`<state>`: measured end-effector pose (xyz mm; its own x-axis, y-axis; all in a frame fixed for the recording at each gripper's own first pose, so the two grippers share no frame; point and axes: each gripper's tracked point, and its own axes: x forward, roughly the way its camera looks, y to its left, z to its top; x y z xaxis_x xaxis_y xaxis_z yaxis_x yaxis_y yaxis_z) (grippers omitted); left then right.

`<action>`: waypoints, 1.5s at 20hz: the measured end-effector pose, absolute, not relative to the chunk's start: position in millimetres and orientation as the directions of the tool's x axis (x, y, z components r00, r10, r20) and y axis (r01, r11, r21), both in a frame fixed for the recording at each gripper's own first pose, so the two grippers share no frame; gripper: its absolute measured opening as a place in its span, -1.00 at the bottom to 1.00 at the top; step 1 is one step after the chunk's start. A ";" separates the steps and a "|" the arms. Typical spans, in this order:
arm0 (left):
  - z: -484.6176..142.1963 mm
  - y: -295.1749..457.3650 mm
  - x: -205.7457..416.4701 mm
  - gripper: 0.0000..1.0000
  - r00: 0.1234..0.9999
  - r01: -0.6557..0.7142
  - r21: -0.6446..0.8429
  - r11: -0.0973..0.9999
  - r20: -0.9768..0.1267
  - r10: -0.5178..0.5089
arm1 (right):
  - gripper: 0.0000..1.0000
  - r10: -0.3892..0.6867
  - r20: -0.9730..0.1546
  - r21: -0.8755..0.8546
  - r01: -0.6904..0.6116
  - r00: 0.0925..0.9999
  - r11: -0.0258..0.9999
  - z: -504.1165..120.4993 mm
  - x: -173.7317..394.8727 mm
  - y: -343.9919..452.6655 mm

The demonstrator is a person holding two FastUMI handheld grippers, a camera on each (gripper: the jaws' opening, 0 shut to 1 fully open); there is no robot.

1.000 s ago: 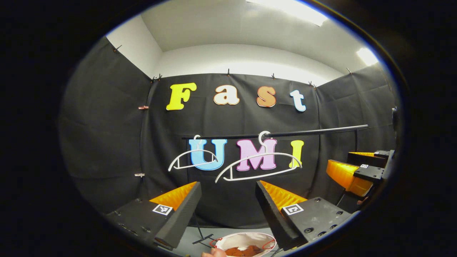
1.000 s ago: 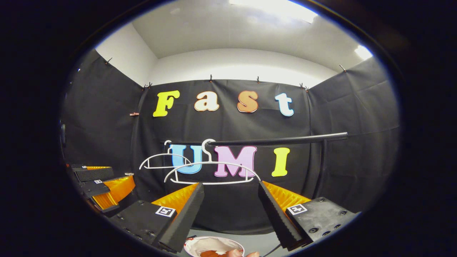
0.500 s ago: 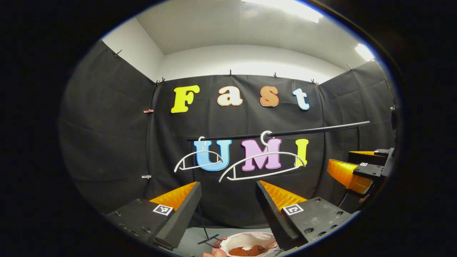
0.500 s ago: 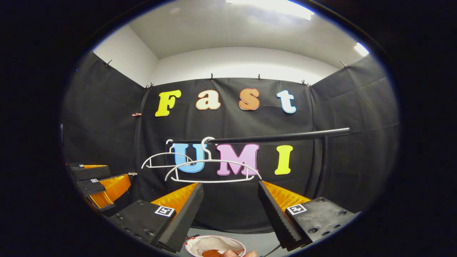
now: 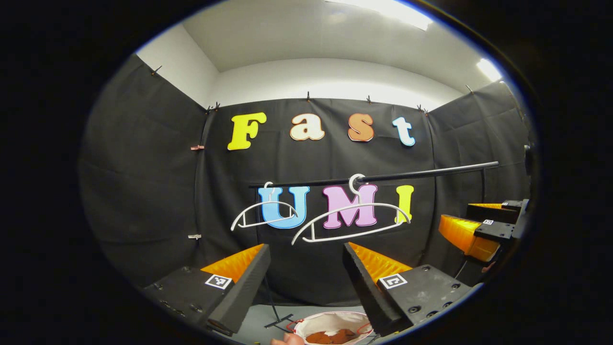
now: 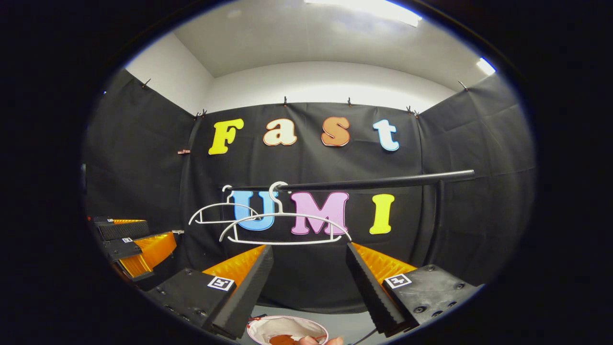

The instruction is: Grasp the clothes on the hanger with both hands and then place them into the laundry hamper below.

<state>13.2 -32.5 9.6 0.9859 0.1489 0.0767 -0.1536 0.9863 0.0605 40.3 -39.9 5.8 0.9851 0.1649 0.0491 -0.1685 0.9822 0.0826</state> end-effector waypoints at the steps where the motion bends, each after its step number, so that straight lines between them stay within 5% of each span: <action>1: 9.2 -33.4 13.9 0.92 0.986 -0.152 0.059 0.987 0.078 0.148 | 0.95 0.164 0.051 0.082 -0.168 0.985 0.982 6.1 41.2 -39.6; 30: 9.3 -46.9 7.5 0.91 0.987 -0.150 0.087 0.985 0.066 0.145 | 0.95 0.142 0.031 0.070 -0.143 0.989 0.987 -2.1 33.6 -53.1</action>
